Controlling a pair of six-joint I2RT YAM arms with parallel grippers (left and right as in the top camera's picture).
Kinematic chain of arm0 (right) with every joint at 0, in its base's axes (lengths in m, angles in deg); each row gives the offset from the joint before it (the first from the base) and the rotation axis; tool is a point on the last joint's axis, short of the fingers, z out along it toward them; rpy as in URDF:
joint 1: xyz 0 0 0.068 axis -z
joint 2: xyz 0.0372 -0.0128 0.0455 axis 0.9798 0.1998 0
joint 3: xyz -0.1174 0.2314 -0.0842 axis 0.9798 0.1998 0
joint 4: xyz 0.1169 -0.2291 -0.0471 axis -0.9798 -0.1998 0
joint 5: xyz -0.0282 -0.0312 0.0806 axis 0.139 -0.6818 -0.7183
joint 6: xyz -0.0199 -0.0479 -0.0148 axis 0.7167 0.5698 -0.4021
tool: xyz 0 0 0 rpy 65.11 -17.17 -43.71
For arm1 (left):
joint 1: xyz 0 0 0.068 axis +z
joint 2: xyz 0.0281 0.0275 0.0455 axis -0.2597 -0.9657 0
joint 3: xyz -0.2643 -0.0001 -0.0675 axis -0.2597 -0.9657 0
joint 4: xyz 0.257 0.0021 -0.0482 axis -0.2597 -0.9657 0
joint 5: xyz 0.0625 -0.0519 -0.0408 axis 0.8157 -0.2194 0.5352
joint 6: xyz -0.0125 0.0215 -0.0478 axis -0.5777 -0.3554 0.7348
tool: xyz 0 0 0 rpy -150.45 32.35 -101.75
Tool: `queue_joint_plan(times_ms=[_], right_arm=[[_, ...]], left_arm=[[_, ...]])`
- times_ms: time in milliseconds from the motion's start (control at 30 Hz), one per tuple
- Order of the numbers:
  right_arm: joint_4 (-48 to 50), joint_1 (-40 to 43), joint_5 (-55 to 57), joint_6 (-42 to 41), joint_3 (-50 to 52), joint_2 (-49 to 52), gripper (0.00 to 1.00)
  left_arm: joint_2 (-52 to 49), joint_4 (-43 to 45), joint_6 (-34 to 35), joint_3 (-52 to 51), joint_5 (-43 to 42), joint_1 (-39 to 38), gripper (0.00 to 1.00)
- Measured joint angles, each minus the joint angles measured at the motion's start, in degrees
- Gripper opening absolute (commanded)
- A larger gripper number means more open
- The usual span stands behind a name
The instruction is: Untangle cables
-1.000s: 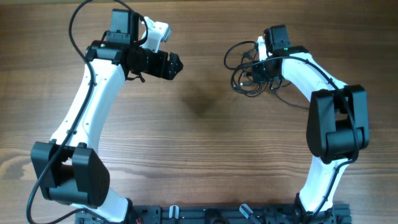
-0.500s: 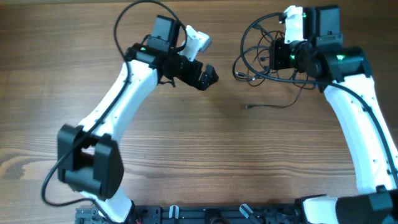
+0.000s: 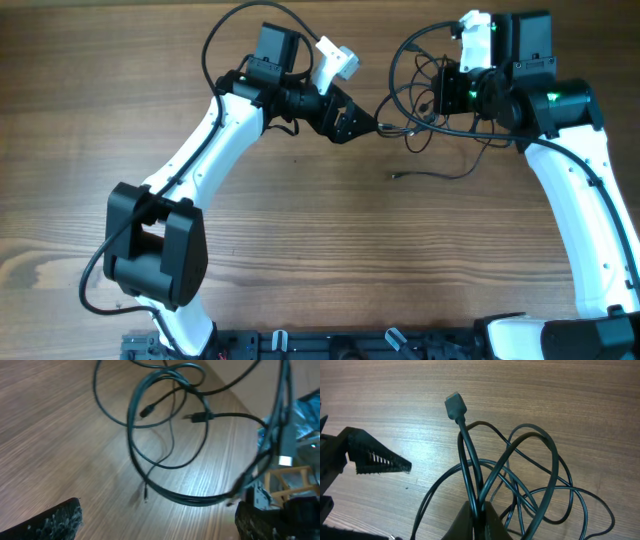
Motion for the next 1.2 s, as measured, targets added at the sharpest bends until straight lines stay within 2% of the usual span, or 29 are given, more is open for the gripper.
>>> queue_joint_plan(times_ms=[333,533,633,667,700,733,767,800,967,1200], right_arm=[[1.2,0.0,0.0,-1.3,0.0,0.0,0.04],[1.3,0.0,-1.7,-1.3,0.0,0.0,0.04],[1.6,0.0,-2.2,-1.3,0.0,0.0,0.04],[1.6,0.0,-2.2,-1.3,0.0,0.0,0.05],[1.6,0.0,-2.2,-1.3,0.0,0.0,0.05],[1.6,0.0,-2.3,-1.4,0.0,0.0,0.05],[1.6,0.0,-2.4,-1.6,0.0,0.0,0.04],[1.6,0.0,-2.4,-1.8,0.0,0.0,0.04],[2.0,0.0,-2.6,-2.7,0.0,0.0,0.04],[0.1,-0.9,-1.0,-4.9,0.0,0.0,0.04]], left_arm=[[0.0,1.8,-1.8,0.0,-3.6,-5.8,1.00],[0.0,2.4,-1.9,0.0,-3.9,-6.1,1.00],[0.0,1.6,-4.7,0.0,-4.0,-6.3,0.98],[0.0,1.2,-5.4,0.0,-4.0,-6.7,0.82],[0.0,1.2,-6.5,0.0,-3.9,-7.2,0.71],[0.0,1.2,-7.0,0.0,-3.9,-7.7,0.51],[0.0,1.3,-7.8,0.0,-3.6,-8.5,0.23],[0.0,1.3,-8.8,0.0,-2.8,-9.5,0.04],[0.0,-0.5,-10.1,0.0,0.6,-10.4,0.04],[0.0,-7.8,-10.3,0.6,3.2,-6.3,0.04]])
